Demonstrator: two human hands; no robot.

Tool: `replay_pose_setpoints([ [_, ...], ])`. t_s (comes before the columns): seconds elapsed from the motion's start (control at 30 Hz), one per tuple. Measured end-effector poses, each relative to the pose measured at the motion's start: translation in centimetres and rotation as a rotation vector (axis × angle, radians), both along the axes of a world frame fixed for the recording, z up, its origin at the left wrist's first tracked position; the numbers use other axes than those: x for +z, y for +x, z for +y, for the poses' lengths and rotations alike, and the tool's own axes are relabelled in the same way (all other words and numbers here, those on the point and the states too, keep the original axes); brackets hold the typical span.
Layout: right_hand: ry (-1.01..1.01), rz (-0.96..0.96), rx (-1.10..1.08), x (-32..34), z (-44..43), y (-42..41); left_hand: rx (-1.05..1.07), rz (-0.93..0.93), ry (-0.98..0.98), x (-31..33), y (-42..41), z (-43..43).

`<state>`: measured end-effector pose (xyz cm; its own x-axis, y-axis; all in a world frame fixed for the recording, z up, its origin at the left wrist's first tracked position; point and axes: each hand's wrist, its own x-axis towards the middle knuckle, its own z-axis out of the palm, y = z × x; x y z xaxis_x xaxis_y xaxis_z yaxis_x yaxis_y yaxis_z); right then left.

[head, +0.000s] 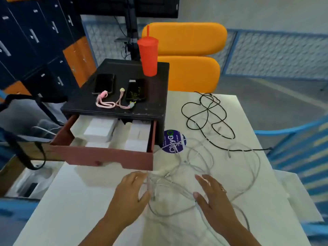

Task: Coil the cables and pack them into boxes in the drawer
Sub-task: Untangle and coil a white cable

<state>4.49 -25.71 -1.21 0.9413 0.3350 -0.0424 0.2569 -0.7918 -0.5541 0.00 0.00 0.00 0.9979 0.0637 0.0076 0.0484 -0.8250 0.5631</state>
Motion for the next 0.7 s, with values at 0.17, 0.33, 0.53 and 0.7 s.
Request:
replay_pose_setpoints([
  [0.17, -0.045, -0.050, -0.008, -4.8, -0.1, -0.8, -0.052, -0.105, 0.078, -4.0, 0.3, -0.5],
  [0.33, -0.162, -0.072, -0.033, -8.6, 0.0, -1.3, -0.045, -0.180, 0.084, -8.4, 0.0, -0.5],
  [0.53, -0.216, -0.312, -0.087, -10.7, -0.2, -1.8, -0.053, -0.298, 0.090, -11.0, -0.5, -0.7],
  [0.7, -0.161, -0.481, -0.075, -11.3, -0.4, -1.4, -0.030, -0.308, 0.114, -11.5, -0.6, -0.7],
])
